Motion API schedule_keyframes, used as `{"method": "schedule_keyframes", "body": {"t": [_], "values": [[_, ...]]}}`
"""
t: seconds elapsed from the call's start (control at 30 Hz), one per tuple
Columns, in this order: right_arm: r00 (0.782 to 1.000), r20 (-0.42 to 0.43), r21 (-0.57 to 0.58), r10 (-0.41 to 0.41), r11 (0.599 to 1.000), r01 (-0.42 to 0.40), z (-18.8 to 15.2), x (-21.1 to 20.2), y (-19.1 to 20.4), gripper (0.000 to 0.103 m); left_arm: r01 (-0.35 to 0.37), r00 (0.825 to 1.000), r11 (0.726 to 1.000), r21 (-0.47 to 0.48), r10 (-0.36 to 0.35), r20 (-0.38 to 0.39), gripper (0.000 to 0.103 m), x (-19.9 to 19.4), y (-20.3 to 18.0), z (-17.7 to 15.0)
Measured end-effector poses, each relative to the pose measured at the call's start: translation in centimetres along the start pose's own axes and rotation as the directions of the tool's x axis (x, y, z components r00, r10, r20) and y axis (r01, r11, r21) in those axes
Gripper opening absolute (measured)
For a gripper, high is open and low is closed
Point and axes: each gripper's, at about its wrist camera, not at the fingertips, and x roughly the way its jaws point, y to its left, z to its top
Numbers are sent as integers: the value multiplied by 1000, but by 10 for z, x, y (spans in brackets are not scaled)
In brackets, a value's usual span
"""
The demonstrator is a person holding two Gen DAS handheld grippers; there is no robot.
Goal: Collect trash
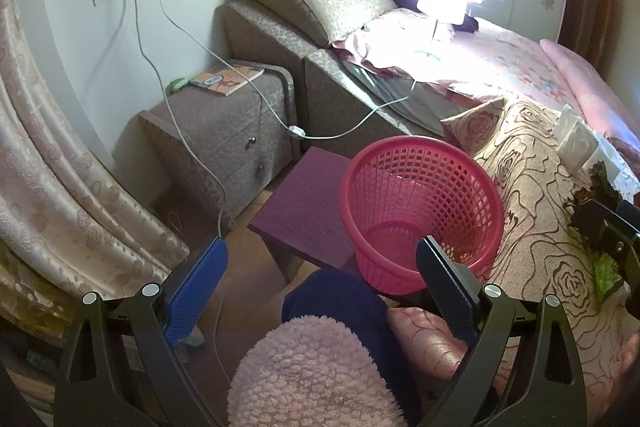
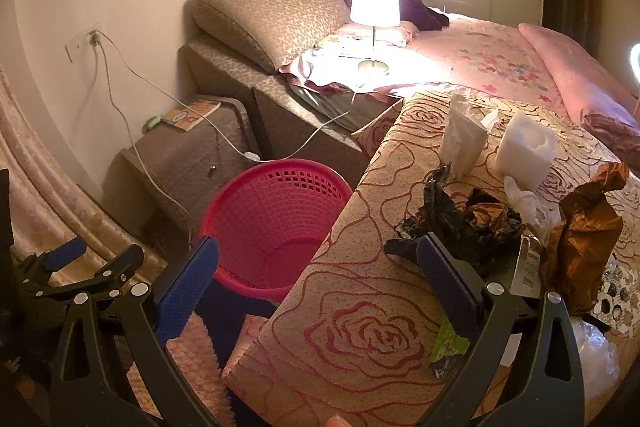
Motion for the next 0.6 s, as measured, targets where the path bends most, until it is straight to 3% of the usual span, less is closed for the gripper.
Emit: {"method": "schedule_keyframes", "body": {"t": [0.6], "values": [[1000,-4,5,4,1000,-4,-2,1,-1,96,2,1000,1000,3,-2,-4,91,2,0,-1]]}}
